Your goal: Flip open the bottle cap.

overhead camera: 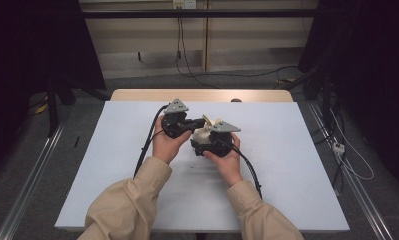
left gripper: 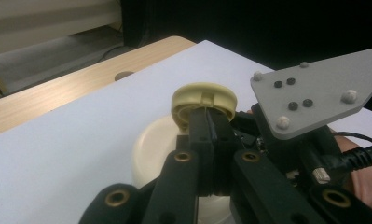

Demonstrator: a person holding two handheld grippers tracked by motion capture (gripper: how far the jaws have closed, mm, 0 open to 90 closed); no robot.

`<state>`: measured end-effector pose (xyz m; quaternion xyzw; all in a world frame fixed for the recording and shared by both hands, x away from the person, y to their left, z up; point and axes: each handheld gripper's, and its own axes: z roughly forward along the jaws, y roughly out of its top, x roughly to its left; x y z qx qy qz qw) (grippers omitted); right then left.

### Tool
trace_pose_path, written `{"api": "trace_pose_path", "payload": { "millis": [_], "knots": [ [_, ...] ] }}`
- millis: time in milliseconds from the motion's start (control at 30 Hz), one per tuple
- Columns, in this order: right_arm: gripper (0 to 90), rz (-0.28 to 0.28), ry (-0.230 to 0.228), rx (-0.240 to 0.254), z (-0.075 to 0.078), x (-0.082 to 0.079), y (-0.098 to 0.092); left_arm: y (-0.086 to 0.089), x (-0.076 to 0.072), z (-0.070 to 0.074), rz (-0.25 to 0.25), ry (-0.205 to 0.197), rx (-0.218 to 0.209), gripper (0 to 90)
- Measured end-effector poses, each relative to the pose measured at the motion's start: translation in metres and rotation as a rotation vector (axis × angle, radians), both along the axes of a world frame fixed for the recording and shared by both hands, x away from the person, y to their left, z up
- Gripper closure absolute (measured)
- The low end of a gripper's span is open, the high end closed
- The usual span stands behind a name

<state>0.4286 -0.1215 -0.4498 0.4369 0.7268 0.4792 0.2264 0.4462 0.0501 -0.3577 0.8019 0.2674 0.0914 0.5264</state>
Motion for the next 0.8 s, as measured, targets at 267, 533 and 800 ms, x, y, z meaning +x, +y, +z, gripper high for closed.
{"api": "trace_pose_path", "payload": {
  "millis": [267, 533, 800],
  "knots": [
    [4.4, 0.002, -0.001, -0.002, 0.0002, 0.0000, -0.0004, -0.0022, 0.0005, -0.0004, 0.001, 0.002, -0.002, 90.0],
    [4.4, 0.000, 0.000, -0.004, 0.0005, -0.0003, 0.0000, -0.0027, 0.0023, 0.0002, 0.004, 0.001, -0.002, 90.0],
    [4.4, 0.001, 0.000, -0.004, 0.0006, -0.0002, -0.0001, -0.0047, 0.0034, 0.0030, -0.002, 0.000, 0.001, 90.0]
  ]
}}
